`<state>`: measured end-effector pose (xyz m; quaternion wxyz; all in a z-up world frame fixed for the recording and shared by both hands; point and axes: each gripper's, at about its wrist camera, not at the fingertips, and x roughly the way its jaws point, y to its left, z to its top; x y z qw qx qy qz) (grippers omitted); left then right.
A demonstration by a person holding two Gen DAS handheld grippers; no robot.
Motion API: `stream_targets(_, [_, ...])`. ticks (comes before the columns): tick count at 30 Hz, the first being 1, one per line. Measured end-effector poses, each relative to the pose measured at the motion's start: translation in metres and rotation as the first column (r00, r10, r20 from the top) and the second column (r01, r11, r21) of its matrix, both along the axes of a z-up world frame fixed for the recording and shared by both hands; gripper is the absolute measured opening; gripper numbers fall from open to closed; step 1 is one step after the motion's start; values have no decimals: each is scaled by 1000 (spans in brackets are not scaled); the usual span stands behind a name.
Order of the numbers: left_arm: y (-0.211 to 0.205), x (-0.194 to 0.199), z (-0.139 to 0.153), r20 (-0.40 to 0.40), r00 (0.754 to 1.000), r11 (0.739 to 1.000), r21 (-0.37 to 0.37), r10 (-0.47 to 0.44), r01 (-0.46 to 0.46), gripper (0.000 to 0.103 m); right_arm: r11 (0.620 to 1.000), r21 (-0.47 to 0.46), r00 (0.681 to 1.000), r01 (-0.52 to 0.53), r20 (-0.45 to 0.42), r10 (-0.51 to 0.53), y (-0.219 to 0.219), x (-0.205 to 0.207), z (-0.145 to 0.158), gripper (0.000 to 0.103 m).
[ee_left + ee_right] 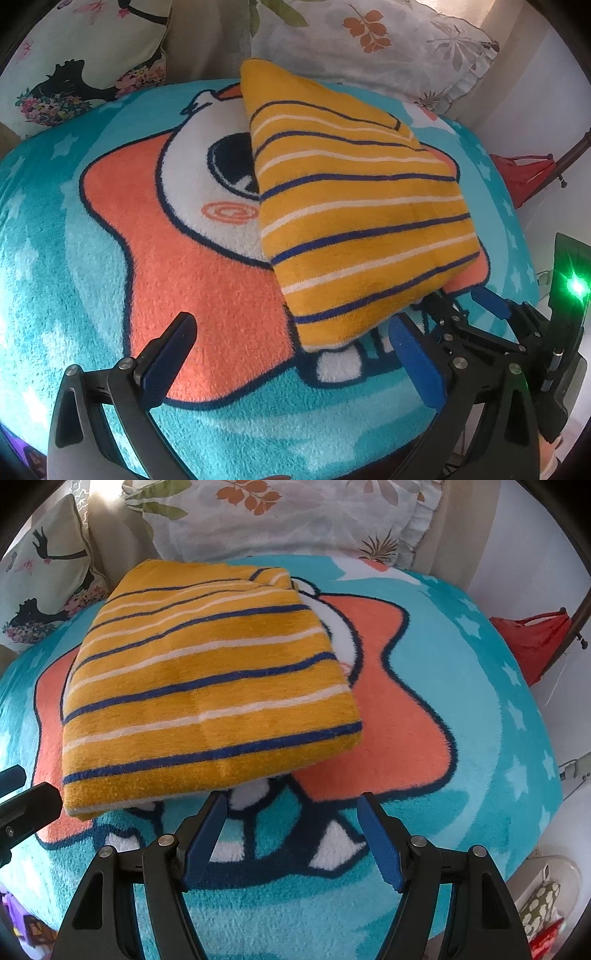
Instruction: Fold small clothes
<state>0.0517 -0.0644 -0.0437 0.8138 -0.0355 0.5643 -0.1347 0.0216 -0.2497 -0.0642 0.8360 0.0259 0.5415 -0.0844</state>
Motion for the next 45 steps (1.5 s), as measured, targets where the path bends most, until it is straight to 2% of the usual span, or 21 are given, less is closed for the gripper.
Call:
stream_targets(12, [-5, -3, 3, 12, 1000, 1000, 16, 26, -26, 103, 999, 10, 999, -35, 3, 35, 1, 5, -1, 77])
stream_targets(26, [-33, -12, 4, 8, 998, 998, 20, 62, -62, 103, 999, 20, 999, -50, 22, 50, -31, 0, 3, 78])
stream_targets(45, [-60, -33, 8, 13, 986, 986, 14, 168, -169, 103, 987, 30, 986, -160, 54, 158, -53, -4, 8, 78])
